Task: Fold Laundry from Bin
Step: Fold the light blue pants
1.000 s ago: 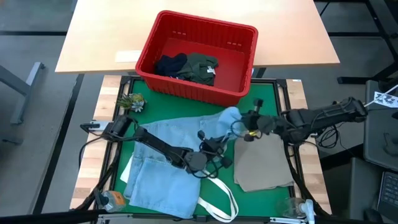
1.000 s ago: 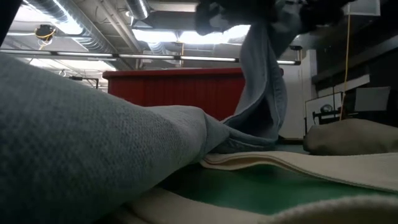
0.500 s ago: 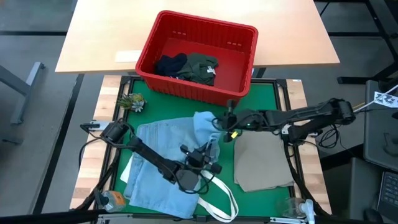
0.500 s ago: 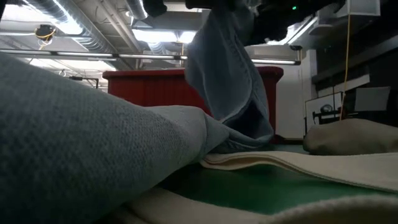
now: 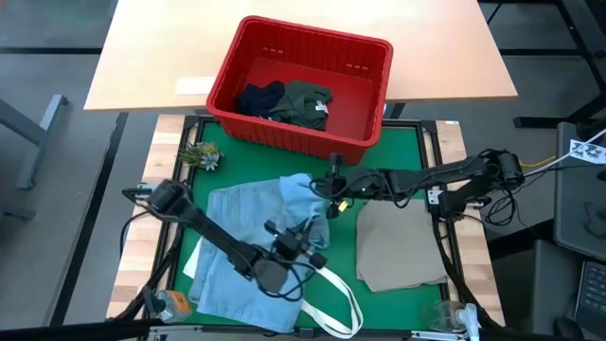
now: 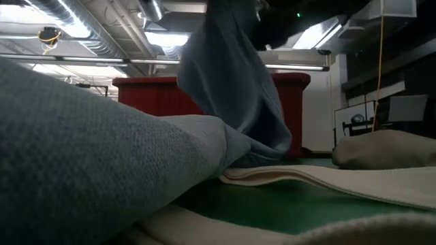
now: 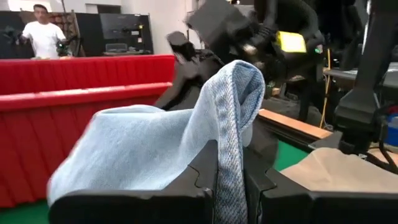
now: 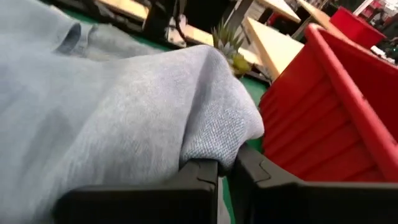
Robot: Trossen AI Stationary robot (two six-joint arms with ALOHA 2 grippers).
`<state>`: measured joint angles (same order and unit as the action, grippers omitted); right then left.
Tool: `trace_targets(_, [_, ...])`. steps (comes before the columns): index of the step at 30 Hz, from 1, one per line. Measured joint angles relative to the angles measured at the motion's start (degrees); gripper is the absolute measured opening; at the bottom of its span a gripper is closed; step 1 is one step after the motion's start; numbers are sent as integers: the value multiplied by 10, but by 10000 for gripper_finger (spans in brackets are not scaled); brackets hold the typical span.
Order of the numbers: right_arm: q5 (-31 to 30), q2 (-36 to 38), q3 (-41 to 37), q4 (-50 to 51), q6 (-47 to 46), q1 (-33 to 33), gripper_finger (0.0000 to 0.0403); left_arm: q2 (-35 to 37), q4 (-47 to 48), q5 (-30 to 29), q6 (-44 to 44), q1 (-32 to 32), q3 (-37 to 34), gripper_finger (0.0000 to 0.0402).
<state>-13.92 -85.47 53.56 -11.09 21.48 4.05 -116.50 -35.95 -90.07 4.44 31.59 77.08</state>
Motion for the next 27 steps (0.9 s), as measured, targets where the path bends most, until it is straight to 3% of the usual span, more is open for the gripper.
trace_targets(11, [46,-84,82,-15,0,-7,16,113,-1,0,86,53,-165,20])
trace_targets(20, [46,-199,186,-25,1,-7,11,152,0,0,107,95,-254,20])
trace_targets(27, [46,-279,270,-22,10,-8,14,173,-1,1,199,126,-336,20])
